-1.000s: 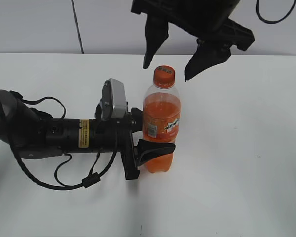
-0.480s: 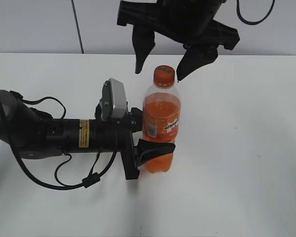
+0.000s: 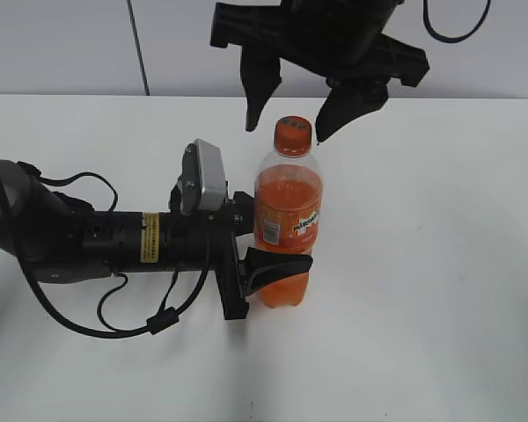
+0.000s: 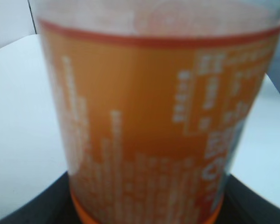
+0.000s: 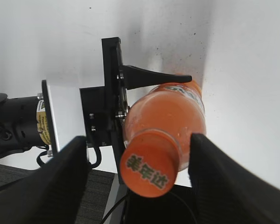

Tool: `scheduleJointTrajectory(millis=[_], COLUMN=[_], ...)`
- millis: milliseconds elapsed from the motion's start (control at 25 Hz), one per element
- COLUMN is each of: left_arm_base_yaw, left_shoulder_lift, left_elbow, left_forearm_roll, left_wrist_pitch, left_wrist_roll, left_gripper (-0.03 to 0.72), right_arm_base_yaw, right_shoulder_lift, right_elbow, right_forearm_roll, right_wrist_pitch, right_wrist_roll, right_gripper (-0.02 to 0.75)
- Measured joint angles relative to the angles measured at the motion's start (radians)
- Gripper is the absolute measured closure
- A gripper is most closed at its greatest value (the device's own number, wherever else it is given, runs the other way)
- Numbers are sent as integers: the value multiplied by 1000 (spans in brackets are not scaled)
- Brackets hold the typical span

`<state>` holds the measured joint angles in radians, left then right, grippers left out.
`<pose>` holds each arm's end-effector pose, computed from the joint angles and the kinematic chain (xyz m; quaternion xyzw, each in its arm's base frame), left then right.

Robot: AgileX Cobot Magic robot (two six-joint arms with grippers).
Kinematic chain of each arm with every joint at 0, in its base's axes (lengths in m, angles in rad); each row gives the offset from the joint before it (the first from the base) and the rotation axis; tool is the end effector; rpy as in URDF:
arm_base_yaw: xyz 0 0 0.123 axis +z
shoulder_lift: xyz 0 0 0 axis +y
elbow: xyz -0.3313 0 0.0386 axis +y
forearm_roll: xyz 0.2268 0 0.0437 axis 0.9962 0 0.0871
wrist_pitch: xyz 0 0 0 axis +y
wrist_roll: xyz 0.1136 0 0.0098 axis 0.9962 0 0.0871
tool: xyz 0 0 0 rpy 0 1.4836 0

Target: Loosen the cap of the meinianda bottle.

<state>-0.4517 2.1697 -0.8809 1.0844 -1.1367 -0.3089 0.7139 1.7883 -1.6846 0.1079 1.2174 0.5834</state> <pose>0.3075 -0.2508 0.1418 0.5219 0.5893 -0.3968 0.4722 0.2773 0.2555 0.3511 -0.0543 0.9830 0.1434 0.1014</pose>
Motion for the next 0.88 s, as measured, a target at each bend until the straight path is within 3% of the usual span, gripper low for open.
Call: scheduleJointTrajectory(millis=[480, 880], left_arm_base_yaw=[0, 0], left_shoulder_lift=[0, 0], left_elbow=[0, 0], left_forearm_roll=[0, 0], left_wrist_pitch=[0, 0], left_wrist_roll=[0, 0], left_gripper=[279, 279], right_arm_base_yaw=[0, 0], right_shoulder_lift=[0, 0], right_elbow=[38, 38], right_forearm_roll=[14, 14], right_wrist_pitch=[2, 2], right_wrist_roll=[-22, -23], right_gripper=[250, 398])
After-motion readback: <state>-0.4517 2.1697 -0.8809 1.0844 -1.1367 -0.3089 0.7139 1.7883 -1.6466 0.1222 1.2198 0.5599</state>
